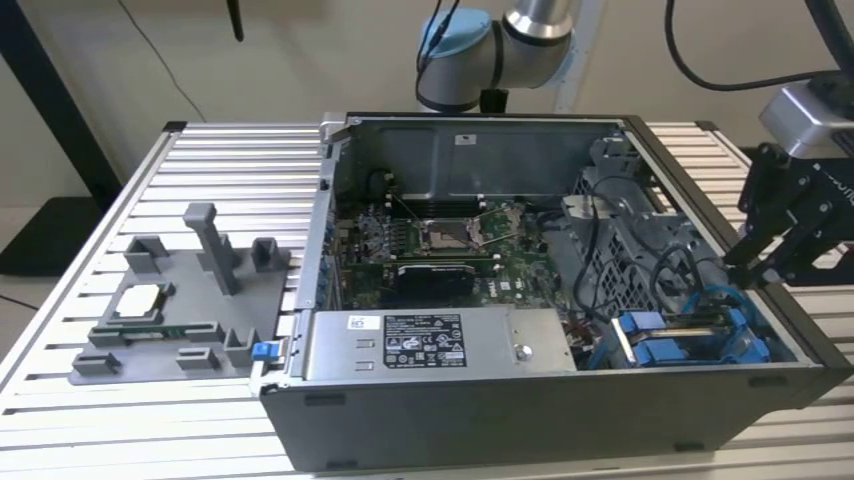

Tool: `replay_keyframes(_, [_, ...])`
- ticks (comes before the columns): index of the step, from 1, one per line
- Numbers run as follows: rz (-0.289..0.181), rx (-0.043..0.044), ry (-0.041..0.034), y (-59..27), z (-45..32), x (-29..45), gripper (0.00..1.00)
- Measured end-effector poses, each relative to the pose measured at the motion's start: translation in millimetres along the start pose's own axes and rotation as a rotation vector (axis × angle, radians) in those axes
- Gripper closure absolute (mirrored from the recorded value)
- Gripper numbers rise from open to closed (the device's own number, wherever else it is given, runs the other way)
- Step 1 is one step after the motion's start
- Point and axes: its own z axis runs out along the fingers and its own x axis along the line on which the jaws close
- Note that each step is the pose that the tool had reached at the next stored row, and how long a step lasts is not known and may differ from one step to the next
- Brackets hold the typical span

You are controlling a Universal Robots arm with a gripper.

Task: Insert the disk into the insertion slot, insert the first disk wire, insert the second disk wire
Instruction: 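Insert the second disk wire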

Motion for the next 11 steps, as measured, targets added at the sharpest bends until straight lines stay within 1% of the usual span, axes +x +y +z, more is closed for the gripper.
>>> replay_keyframes(6, [-0.002,-0.0002,-0.0004,-0.1,2.2,0.3,0.0])
replay_keyframes(11, [-0.002,-0.0003,-0.0021,-0.1,3.0,0.4,0.0])
